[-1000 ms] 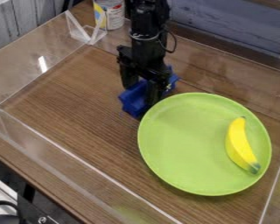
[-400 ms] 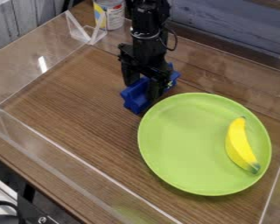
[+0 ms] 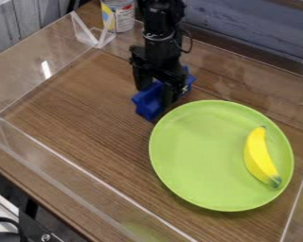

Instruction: Put the blue object in the green plate

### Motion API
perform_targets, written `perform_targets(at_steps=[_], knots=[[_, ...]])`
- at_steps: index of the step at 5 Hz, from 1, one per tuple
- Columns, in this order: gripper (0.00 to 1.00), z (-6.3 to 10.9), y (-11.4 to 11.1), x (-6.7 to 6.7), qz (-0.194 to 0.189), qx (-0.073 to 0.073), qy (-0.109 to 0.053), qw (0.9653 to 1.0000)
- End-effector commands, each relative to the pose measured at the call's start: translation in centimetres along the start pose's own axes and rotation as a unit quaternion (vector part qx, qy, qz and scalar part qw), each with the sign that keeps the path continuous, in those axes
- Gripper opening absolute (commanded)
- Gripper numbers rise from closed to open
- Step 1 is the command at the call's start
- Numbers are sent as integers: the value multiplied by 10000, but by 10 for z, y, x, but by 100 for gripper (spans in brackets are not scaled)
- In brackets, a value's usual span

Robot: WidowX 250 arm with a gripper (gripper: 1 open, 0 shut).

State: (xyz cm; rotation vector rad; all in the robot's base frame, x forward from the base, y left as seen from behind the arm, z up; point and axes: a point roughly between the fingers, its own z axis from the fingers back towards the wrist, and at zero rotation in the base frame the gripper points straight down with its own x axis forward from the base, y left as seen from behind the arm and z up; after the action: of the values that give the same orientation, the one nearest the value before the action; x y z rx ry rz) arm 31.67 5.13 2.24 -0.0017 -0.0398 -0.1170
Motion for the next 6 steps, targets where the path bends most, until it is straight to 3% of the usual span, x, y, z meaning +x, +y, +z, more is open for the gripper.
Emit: perform_targets(at_steps=[1, 6], knots=[[0, -33, 5, -12, 185, -112, 388, 9990], [0, -36, 7, -9, 306, -160, 462, 9983]])
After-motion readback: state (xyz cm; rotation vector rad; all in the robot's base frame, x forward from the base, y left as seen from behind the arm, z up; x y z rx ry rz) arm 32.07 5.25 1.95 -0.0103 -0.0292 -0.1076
